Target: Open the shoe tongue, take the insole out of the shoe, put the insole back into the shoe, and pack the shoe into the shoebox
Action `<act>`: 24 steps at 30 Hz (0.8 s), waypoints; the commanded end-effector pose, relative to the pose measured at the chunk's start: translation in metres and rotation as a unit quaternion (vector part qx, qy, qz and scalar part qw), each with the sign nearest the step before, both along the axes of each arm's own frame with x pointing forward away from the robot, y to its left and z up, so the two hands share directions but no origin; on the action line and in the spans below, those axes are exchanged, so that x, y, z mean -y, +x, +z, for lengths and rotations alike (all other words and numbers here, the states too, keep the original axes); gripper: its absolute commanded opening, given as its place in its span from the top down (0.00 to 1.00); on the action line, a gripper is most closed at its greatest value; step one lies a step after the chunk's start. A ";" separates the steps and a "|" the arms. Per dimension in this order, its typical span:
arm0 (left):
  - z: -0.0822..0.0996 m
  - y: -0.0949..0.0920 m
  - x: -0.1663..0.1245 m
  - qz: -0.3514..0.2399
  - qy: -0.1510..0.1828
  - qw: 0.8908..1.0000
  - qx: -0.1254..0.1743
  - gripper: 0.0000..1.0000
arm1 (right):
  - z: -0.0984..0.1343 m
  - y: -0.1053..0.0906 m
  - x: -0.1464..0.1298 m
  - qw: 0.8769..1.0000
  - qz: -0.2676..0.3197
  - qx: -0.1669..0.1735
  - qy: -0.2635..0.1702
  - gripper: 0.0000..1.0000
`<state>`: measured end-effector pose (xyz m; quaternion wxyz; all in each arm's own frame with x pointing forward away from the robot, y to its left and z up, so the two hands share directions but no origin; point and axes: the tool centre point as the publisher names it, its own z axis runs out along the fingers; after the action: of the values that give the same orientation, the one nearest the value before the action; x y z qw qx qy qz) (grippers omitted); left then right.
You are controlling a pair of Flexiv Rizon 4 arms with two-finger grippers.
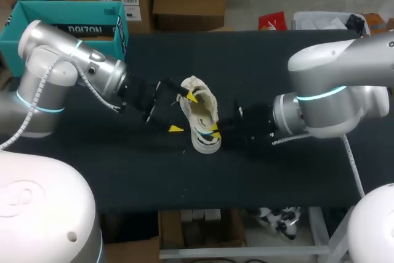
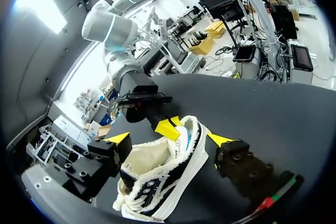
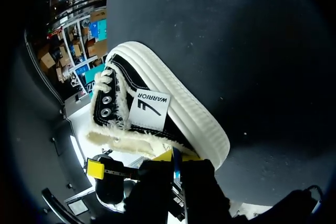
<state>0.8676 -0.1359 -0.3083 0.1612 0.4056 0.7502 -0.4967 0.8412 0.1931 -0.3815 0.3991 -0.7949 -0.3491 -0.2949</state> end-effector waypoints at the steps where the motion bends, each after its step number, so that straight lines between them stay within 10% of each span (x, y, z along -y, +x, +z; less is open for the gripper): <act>1: 0.017 0.001 -0.020 0.010 -0.003 1.000 -0.018 0.00 | 0.001 -0.005 -0.006 0.998 -0.018 -0.005 -0.067 1.00; 5: 0.028 0.003 -0.030 0.026 -0.007 0.999 -0.038 0.00 | 0.006 -0.009 -0.004 0.996 -0.028 -0.001 -0.085 0.65; 13: 0.043 0.004 -0.045 0.050 -0.011 0.997 -0.056 0.00 | 0.022 -0.016 0.004 0.994 -0.038 0.017 -0.103 0.56; 17: 0.046 0.005 -0.051 0.070 -0.005 0.996 -0.062 0.00 | 0.032 -0.021 0.007 0.994 -0.038 0.026 -0.101 0.65; 19: 0.048 0.005 -0.054 0.076 -0.001 0.995 -0.069 0.00 | 0.038 -0.022 0.004 0.995 -0.030 0.033 -0.094 1.00; 24: 0.052 0.005 -0.061 0.094 0.030 0.991 -0.091 0.00 | 0.048 -0.021 -0.009 0.995 -0.005 0.043 -0.093 1.00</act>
<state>0.8765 -0.0770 -0.2647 0.1303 0.2963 0.8005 -0.5044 0.8189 0.2013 -0.3392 0.3051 -0.8171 -0.3831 -0.3040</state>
